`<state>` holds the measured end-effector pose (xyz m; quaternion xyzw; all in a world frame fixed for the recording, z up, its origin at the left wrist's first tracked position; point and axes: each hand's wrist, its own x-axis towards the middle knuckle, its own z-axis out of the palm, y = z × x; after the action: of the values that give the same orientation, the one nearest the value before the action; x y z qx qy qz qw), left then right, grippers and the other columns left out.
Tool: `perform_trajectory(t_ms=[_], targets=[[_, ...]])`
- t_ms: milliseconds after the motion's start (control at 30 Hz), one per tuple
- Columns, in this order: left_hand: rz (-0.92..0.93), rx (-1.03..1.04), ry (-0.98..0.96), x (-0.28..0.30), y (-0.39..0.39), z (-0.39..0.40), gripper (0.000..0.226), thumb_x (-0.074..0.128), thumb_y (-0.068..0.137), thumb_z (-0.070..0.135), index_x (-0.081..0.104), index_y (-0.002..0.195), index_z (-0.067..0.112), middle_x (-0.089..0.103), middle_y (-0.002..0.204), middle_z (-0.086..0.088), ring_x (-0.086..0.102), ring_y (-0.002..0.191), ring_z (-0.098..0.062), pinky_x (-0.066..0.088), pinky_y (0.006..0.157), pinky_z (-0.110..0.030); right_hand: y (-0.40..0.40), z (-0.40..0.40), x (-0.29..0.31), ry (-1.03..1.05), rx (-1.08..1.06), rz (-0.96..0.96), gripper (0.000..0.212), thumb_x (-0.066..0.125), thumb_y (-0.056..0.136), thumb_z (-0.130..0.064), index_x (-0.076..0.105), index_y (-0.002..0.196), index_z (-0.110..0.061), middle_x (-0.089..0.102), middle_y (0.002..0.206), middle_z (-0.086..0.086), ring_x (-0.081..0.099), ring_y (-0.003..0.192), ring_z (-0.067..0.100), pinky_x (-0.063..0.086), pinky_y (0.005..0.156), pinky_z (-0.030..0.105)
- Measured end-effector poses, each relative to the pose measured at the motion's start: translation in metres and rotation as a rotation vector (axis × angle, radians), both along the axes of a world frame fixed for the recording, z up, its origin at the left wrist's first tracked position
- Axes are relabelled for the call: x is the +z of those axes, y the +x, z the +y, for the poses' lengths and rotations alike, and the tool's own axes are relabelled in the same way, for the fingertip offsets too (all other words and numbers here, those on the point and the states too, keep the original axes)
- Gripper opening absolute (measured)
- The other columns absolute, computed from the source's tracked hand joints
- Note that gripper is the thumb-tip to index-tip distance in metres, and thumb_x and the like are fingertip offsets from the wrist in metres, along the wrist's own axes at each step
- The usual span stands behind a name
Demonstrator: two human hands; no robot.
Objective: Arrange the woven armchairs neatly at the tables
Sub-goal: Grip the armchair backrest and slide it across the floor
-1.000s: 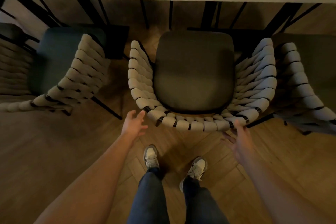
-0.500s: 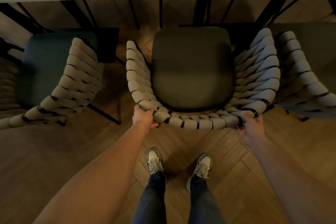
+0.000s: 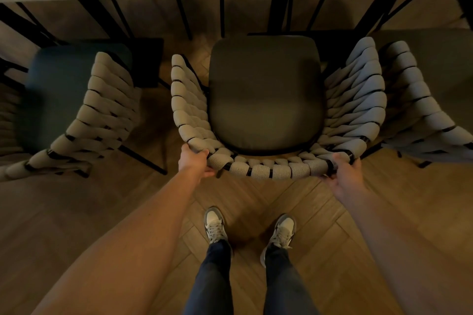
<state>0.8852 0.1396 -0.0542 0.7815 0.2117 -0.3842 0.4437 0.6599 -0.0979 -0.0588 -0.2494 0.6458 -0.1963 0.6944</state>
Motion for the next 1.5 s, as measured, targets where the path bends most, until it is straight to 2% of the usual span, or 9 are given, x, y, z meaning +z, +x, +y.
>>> perform_trajectory(t_ms=[100, 267, 500, 567, 900, 1000, 1200, 1433, 1500], targets=[[0.023, -0.005, -0.039, 0.007, -0.005, 0.006, 0.067, 0.054, 0.101, 0.021, 0.016, 0.156, 0.030, 0.049, 0.146, -0.015, 0.070, 0.089, -0.032, 0.060, 0.073, -0.047, -0.004, 0.008, 0.003, -0.022, 0.041, 0.022, 0.068, 0.056, 0.100, -0.021, 0.019, 0.155, -0.031, 0.041, 0.151, 0.014, 0.053, 0.126, 0.036, 0.048, 0.098, 0.061], [0.042, 0.040, -0.105, 0.031, -0.004, 0.042, 0.060, 0.054, 0.101, 0.030, 0.027, 0.154, 0.021, 0.053, 0.140, -0.014, 0.066, 0.105, -0.031, 0.055, 0.092, -0.051, 0.003, 0.057, 0.010, 0.019, 0.200, 0.018, 0.059, 0.051, 0.101, -0.037, 0.026, 0.153, -0.023, 0.045, 0.145, 0.008, 0.056, 0.119, 0.031, 0.048, 0.097, 0.053], [0.048, 0.212, -0.141, 0.043, 0.018, 0.155, 0.029, 0.051, 0.103, 0.027, 0.053, 0.128, 0.014, 0.064, 0.117, -0.009, 0.065, 0.104, -0.025, 0.055, 0.089, -0.043, 0.051, 0.167, 0.013, 0.094, 0.379, 0.050, 0.062, 0.045, 0.100, -0.049, 0.030, 0.154, -0.022, 0.053, 0.139, 0.014, 0.059, 0.115, 0.030, 0.052, 0.091, 0.046], [0.023, 0.257, -0.139, 0.045, 0.028, 0.195, 0.026, 0.051, 0.103, 0.026, 0.055, 0.125, 0.013, 0.066, 0.114, -0.009, 0.066, 0.102, -0.024, 0.056, 0.081, -0.037, 0.077, 0.203, 0.016, 0.105, 0.453, 0.049, 0.058, 0.042, 0.102, -0.048, 0.032, 0.152, -0.021, 0.057, 0.132, 0.012, 0.061, 0.113, 0.029, 0.052, 0.088, 0.043], [-0.064, 0.470, -0.121, 0.050, 0.103, 0.372, 0.020, 0.053, 0.101, 0.022, 0.060, 0.117, 0.012, 0.069, 0.103, -0.012, 0.068, 0.095, -0.026, 0.055, 0.087, -0.044, 0.218, 0.350, 0.033, 0.104, 0.833, 0.026, 0.032, 0.050, 0.102, -0.030, 0.052, 0.132, -0.017, 0.063, 0.123, 0.008, 0.062, 0.111, 0.024, 0.051, 0.100, 0.046], [-0.081, 0.511, -0.066, 0.052, 0.124, 0.412, 0.014, 0.052, 0.102, 0.024, 0.061, 0.108, 0.015, 0.069, 0.103, -0.011, 0.068, 0.095, -0.025, 0.056, 0.082, -0.041, 0.255, 0.382, 0.033, 0.115, 0.899, 0.006, 0.033, 0.050, 0.102, -0.029, 0.051, 0.133, -0.017, 0.062, 0.123, 0.008, 0.062, 0.111, 0.024, 0.051, 0.100, 0.045], [-0.043, 0.603, -0.030, 0.048, 0.184, 0.471, 0.013, 0.053, 0.102, 0.024, 0.059, 0.107, 0.014, 0.064, 0.099, -0.012, 0.065, 0.089, -0.023, 0.057, 0.075, -0.043, 0.340, 0.439, 0.023, 0.275, 0.870, -0.048, 0.015, 0.057, 0.099, -0.027, 0.052, 0.113, -0.023, 0.061, 0.123, 0.012, 0.062, 0.112, 0.028, 0.053, 0.095, 0.045], [-0.028, 0.640, 0.016, 0.053, 0.261, 0.505, 0.020, 0.052, 0.102, 0.029, 0.054, 0.117, 0.015, 0.062, 0.107, -0.012, 0.064, 0.098, -0.025, 0.056, 0.068, -0.040, 0.425, 0.492, 0.008, 0.426, 0.699, -0.086, 0.049, 0.063, 0.094, -0.033, 0.047, 0.138, -0.018, 0.050, 0.136, 0.012, 0.056, 0.117, 0.030, 0.052, 0.082, 0.045], [-0.029, 0.640, 0.023, 0.053, 0.284, 0.514, 0.022, 0.052, 0.102, 0.030, 0.051, 0.120, 0.016, 0.060, 0.109, -0.010, 0.064, 0.101, -0.025, 0.056, 0.068, -0.040, 0.442, 0.499, 0.003, 0.458, 0.604, -0.089, 0.059, 0.066, 0.091, -0.034, 0.042, 0.144, -0.021, 0.050, 0.140, 0.013, 0.053, 0.121, 0.033, 0.049, 0.087, 0.048]])
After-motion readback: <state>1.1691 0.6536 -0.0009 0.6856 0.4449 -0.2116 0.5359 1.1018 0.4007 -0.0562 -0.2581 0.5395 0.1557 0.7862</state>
